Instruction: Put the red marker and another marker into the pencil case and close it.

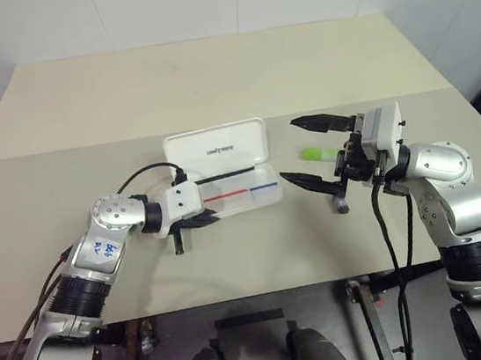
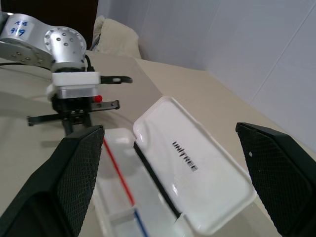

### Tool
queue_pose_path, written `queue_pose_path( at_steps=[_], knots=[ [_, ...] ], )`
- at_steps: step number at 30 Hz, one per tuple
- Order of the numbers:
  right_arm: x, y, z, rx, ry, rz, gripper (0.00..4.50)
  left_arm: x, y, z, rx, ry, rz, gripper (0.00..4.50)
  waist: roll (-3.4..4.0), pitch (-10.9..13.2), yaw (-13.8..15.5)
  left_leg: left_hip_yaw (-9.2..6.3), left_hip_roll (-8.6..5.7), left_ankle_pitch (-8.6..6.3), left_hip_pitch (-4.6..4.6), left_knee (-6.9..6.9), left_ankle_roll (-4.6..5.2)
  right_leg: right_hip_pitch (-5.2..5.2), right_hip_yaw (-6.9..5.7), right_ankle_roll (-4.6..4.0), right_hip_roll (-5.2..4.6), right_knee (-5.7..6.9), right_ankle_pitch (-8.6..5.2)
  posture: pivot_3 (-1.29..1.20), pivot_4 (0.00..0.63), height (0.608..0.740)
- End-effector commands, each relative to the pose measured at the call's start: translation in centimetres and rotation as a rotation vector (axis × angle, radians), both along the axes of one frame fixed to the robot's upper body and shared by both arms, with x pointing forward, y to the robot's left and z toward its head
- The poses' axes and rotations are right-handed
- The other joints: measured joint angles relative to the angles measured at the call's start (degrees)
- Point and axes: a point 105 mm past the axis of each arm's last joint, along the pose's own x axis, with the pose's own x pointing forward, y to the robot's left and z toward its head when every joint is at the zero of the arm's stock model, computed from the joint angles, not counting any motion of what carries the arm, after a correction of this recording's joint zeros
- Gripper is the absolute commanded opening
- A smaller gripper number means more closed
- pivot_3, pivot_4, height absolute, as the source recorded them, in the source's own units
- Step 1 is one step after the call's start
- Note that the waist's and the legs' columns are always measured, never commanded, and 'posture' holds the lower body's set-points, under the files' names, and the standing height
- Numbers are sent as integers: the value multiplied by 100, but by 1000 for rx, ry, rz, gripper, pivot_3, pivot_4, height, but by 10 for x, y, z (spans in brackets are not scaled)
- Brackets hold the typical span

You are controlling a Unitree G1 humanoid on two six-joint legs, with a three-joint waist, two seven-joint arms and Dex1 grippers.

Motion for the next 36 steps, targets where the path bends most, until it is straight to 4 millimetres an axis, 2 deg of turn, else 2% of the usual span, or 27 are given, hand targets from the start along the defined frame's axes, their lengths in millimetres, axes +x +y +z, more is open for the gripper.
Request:
queue_pose_path(
  at_steps=[1,6,15,21,28,29,36],
  knots=[
    [-5,4,8,21,-39,24,4500,-11,1,-1,19,-1,-63,36,0,0,-1,0,-1,0,0,1,1,0,0,0,0,1,0,0,150,740],
    [-5,5,8,22,-35,28,4500,-13,0,-6,22,3,-65,36,0,0,-10,0,-1,-3,1,12,5,3,3,3,0,8,2,0,150,740],
    [-5,9,8,21,-27,40,4500,0,1,-7,7,-41,-73,36,0,0,9,0,-2,-3,1,15,5,4,1,3,-1,9,2,0,150,740],
    [-5,10,7,24,-24,45,4500,1,-2,-4,-44,-65,-60,1869,0,0,2,-1,-2,-3,1,23,6,4,2,4,0,18,3,0,150,740],
    [-3,14,2,24,-8,65,4500,-15,-8,3,-124,-38,-68,4282,0,0,-7,-1,1,-3,1,11,6,0,1,3,0,14,2,0,150,740],
    [-2,14,2,24,-7,66,4500,-17,-8,4,-128,-35,-67,4486,0,0,-8,-1,1,-3,1,12,6,0,1,3,0,15,2,0,150,740],
    [2,16,-4,29,15,87,4500,-31,-6,12,-186,-44,-34,4486,0,0,-17,0,0,-3,1,17,6,2,3,3,0,17,2,0,150,740]
  ],
)
